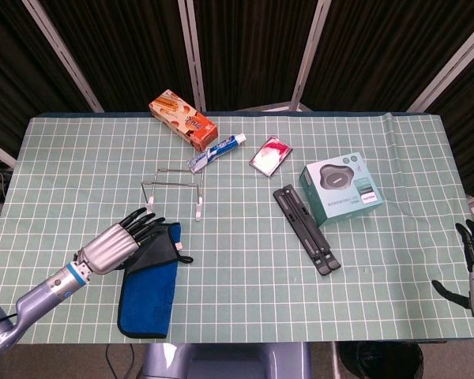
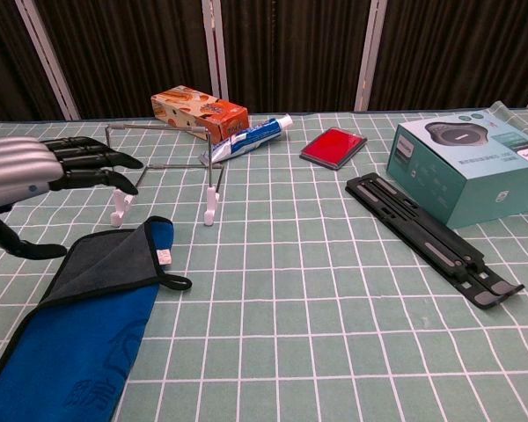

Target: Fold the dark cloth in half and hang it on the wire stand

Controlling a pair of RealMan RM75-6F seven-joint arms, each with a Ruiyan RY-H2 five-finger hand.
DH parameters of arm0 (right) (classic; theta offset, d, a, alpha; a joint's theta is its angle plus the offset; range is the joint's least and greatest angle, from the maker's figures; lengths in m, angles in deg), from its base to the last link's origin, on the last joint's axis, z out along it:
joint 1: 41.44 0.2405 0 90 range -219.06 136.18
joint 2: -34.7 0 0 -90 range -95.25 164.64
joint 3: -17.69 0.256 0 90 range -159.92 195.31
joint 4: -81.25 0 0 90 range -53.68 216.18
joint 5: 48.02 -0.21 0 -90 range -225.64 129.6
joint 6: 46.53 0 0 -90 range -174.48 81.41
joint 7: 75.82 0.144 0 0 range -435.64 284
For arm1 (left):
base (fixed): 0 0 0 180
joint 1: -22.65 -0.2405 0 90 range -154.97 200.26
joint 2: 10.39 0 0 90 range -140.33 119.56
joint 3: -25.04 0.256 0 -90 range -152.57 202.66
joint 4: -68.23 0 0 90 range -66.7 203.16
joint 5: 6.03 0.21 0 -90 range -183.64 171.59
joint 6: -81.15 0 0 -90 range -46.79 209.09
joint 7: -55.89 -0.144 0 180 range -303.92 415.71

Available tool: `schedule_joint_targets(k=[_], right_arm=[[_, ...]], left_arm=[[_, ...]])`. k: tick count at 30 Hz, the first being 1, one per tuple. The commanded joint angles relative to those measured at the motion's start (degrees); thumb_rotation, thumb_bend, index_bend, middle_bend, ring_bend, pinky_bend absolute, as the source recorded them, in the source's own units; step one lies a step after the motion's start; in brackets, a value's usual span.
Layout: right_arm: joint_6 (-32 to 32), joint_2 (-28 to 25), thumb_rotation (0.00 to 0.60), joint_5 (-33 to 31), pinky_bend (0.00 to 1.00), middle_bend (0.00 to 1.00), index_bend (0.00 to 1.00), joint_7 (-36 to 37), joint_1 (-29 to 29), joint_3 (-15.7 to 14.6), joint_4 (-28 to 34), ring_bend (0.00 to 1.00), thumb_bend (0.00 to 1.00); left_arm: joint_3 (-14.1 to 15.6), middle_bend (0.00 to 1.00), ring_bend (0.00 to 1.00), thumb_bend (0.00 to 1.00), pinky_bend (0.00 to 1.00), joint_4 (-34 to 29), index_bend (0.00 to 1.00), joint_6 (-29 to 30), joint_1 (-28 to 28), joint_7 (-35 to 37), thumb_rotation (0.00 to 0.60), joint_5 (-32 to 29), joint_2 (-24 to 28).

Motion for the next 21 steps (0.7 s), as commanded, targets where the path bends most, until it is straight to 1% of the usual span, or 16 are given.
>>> schedule_joint_targets(k=[1,5,9,12,16,21], right_arm=[[0.2,-0.2,0.600,-0.4,0.00,0.00,0.00,0.5,0.0,0.2,-0.2,0.00,0.00],[0.6,-0.3,0.600,-1.2,0.00,0.00,0.00,1.4,0.0,0.4,-0.7,0.00,0.00],[0.9,-0.4,0.600,-1.6,0.00,0.00,0.00,2.2,0.0,0.5,-1.2,0.00,0.00],[1.0,-0.5,0.600,-1.7,0.00,0.00,0.00,2.4,0.0,0.6,-1.3,0.00,0.00],[1.1,-0.6,0.600,-2.0,0.00,0.00,0.00,2.8,0.0,0.7,-1.5,0.00,0.00],[1.2,-0.6,0.600,-2.1,0.00,0.00,0.00,3.1,0.0,0.8,-1.6,0.00,0.00]], left_arm=[[-3.2,0.00,0.00,0.33,0.00,-7.6,0.22,-9.1,3.3,-8.5,0.600,-5.4,-0.6],[-4.9,0.00,0.00,0.36,0.00,-10.8,0.31,-14.7,4.4,-16.1,0.600,-9.8,-2.5],[-6.4,0.00,0.00,0.37,0.00,-10.8,0.33,-17.3,4.8,-21.3,0.600,-13.4,-5.6],[-6.9,0.00,0.00,0.37,0.00,-9.9,0.36,-18.3,5.0,-22.1,0.600,-14.6,-7.6],[-7.1,0.00,0.00,0.37,0.00,-7.6,0.37,-18.7,5.2,-21.6,0.600,-15.0,-10.2],[-7.1,0.00,0.00,0.37,0.00,-5.7,0.39,-18.7,5.4,-20.9,0.600,-14.8,-12.0]])
